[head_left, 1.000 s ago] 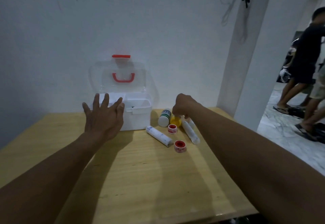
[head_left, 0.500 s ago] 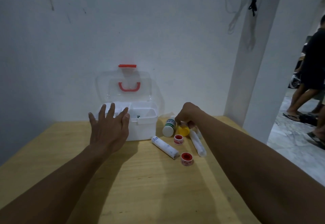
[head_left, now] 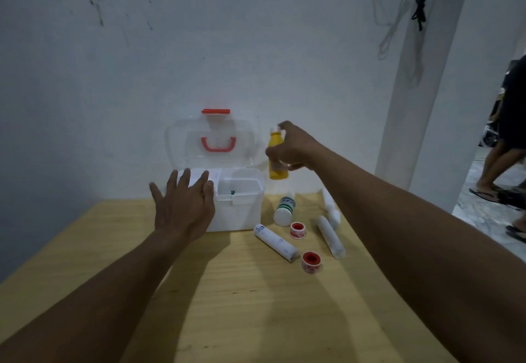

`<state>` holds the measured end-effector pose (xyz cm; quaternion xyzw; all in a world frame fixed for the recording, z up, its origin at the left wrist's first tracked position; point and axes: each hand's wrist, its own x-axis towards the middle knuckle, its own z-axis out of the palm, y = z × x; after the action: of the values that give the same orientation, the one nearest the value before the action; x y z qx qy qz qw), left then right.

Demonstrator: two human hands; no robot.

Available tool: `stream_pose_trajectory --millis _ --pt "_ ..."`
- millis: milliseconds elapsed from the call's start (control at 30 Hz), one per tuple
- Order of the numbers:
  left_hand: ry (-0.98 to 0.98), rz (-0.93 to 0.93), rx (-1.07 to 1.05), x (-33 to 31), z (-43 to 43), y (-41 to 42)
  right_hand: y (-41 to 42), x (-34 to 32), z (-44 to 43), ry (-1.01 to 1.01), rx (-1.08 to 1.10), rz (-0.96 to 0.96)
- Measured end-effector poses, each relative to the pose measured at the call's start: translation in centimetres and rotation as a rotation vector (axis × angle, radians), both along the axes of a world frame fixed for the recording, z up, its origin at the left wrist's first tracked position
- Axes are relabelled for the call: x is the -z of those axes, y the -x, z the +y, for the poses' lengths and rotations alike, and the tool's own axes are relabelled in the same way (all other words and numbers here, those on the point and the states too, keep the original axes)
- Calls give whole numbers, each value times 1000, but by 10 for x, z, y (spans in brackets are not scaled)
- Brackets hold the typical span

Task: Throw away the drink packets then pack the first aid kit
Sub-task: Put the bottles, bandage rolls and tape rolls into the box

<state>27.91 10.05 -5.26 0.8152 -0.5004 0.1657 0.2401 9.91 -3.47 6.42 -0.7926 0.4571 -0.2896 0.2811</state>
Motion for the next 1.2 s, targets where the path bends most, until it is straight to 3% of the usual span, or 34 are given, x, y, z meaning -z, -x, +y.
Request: stream_pose_trajectory --millis 200,500,733,933,1100,1200 --pt "10 -15 13 5 -2 -3 -43 3 12 211 -127 101" --pt "25 -17 12 8 -2 -4 -68 42 3 325 -120 399" --pt "45 -1 21 8 -4 -5 -68 54 -8 435 -74 510" --pt "38 -5 24 6 -4 -4 -69 52 -16 454 -29 473" --pt "26 -20 15 6 -2 -4 -48 36 -20 280 31 168" --pt "9 -64 9 5 -3 -5 -26 34 -25 215 131 176"
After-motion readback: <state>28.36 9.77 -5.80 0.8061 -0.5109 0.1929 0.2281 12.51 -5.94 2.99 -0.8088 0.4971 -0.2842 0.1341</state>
